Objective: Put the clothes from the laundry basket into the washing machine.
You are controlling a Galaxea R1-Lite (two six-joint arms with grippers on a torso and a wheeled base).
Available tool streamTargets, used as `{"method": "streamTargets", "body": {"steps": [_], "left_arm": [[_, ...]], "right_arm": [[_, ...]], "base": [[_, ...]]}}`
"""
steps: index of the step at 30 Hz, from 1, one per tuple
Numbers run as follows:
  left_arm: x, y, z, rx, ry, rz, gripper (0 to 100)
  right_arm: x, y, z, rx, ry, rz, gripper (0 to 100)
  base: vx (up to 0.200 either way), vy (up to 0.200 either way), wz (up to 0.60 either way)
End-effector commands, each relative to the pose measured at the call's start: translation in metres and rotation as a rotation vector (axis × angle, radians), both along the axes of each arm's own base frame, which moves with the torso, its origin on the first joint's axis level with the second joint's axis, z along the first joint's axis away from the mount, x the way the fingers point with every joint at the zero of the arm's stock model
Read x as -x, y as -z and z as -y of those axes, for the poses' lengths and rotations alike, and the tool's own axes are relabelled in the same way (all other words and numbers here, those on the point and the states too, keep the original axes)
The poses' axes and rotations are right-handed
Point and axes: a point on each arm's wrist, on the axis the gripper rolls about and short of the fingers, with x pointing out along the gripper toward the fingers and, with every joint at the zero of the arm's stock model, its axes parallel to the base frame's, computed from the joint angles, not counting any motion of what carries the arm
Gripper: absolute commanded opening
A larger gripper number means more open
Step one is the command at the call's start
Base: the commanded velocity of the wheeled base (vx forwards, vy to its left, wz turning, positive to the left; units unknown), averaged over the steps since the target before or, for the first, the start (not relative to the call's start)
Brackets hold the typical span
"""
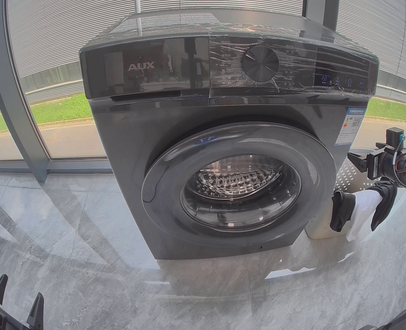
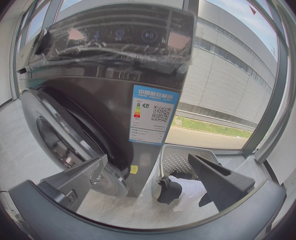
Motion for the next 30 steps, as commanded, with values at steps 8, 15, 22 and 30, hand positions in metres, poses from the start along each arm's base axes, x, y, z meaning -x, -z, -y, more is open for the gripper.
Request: {"method": "streamTargets", "body": {"steps": [8, 15, 22, 30], "left_arm": [[0.0, 0.005, 0.0, 0.0, 0.0, -0.001, 100], [0.0, 0.005, 0.0, 0.0, 0.0, -0.001, 100], [0.0, 0.005, 0.0, 0.0, 0.0, -0.001, 100], [0.0, 0.005, 0.0, 0.0, 0.0, -0.001, 100]], "right_arm": [[-0.06, 0.028, -0.001, 0.012, -0.017, -0.058, 100], [-0.064, 0.031, -0.005, 0.014, -0.03, -0.066, 100], [-0.049, 0.037, -0.013, 0.012, -0.072, -0.095, 100], [-0.042, 0.039, -0.023, 0.021, -0.152, -0.101, 100]], "base": [[0.0, 0.0, 0.0], [0.0, 0.0, 0.0], [0.0, 0.0, 0.0], [0.0, 0.0, 0.0]]}}
